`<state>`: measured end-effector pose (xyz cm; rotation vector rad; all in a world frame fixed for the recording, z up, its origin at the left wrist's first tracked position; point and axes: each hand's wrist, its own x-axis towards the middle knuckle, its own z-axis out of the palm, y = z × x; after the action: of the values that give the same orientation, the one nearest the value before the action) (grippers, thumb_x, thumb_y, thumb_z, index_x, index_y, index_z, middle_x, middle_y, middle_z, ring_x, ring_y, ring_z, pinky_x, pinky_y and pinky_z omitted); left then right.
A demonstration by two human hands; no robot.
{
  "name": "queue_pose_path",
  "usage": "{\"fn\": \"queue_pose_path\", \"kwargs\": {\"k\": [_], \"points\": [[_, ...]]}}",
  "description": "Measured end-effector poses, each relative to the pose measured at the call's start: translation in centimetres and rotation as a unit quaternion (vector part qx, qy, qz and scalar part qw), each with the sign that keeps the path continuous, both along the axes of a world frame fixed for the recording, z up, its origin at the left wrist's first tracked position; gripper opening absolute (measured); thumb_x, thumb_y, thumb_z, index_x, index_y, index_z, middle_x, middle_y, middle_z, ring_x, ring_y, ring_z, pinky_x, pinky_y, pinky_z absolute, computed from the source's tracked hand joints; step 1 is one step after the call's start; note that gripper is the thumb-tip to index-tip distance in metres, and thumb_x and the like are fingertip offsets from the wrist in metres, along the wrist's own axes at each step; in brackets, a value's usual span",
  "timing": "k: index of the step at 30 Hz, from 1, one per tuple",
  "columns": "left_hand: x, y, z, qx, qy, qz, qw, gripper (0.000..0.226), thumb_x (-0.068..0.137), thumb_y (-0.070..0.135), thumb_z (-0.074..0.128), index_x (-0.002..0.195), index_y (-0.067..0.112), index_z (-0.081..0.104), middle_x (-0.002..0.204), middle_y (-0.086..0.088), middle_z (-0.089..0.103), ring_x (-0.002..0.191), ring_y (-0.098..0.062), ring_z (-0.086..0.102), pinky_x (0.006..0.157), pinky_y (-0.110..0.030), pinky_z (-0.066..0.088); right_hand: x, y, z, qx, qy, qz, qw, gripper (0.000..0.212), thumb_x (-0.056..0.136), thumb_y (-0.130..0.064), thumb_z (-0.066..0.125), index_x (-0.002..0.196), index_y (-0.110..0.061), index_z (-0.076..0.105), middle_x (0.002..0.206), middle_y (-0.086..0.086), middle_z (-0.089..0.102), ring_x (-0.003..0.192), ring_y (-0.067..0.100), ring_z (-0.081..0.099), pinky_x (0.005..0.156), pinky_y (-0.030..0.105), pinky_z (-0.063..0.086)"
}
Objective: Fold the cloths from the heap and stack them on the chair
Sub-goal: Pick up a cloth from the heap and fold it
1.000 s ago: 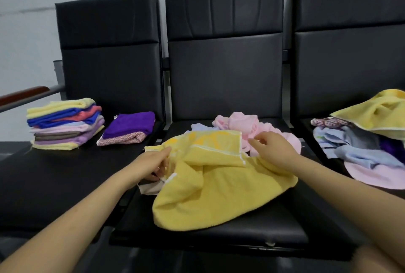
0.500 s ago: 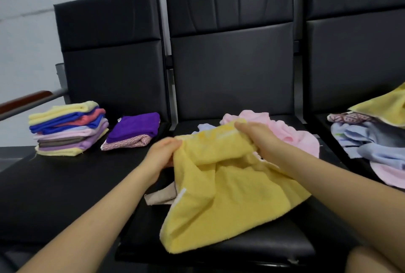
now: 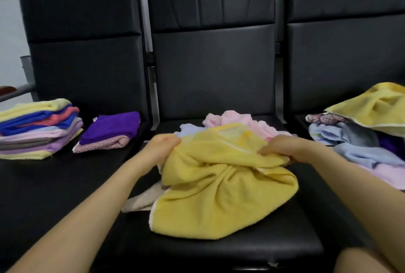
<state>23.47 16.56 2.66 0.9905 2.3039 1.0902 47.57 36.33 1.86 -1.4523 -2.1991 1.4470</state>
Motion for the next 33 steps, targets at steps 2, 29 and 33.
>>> {"fn": "queue_pose_path", "kwargs": {"k": [2, 29, 33], "points": [[-0.3, -0.3, -2.2, -0.077, 0.033, -0.059, 0.995, 0.03, 0.096, 0.032, 0.054, 0.076, 0.015, 0.068, 0.085, -0.003, 0.063, 0.089, -0.02, 0.058, 0.079, -0.032, 0.045, 0.5, 0.0, -0.6, 0.021, -0.02, 0.008, 1.0, 0.041, 0.074, -0.033, 0.082, 0.105, -0.022, 0.058, 0.099, 0.002, 0.064, 0.084, 0.015, 0.065, 0.057, 0.025, 0.052], [-8.7, 7.5, 8.3, 0.284, -0.141, 0.245, 0.916, 0.046, 0.096, 0.011, 0.05, 0.142, 0.007, 0.043, 0.143, -0.007, 0.048, 0.126, -0.025, 0.051, 0.09, -0.032, 0.048, -8.7, 5.2, 8.5, 0.211, 0.209, -0.174, 0.939, 0.064, 0.095, -0.037, 0.05, 0.151, -0.015, 0.025, 0.148, 0.009, 0.04, 0.131, 0.03, 0.043, 0.093, 0.034, 0.039], [-4.6, 6.8, 5.6, 0.226, 0.036, 0.217, 0.949, 0.048, 0.095, 0.016, 0.049, 0.142, 0.018, 0.043, 0.139, -0.004, 0.051, 0.123, -0.023, 0.051, 0.101, -0.032, 0.042, -7.3, 1.7, 4.9, 0.271, 0.154, -0.066, 0.948, 0.043, 0.093, -0.029, 0.053, 0.134, -0.016, 0.05, 0.115, 0.004, 0.06, 0.104, 0.025, 0.06, 0.087, 0.036, 0.048]]}}
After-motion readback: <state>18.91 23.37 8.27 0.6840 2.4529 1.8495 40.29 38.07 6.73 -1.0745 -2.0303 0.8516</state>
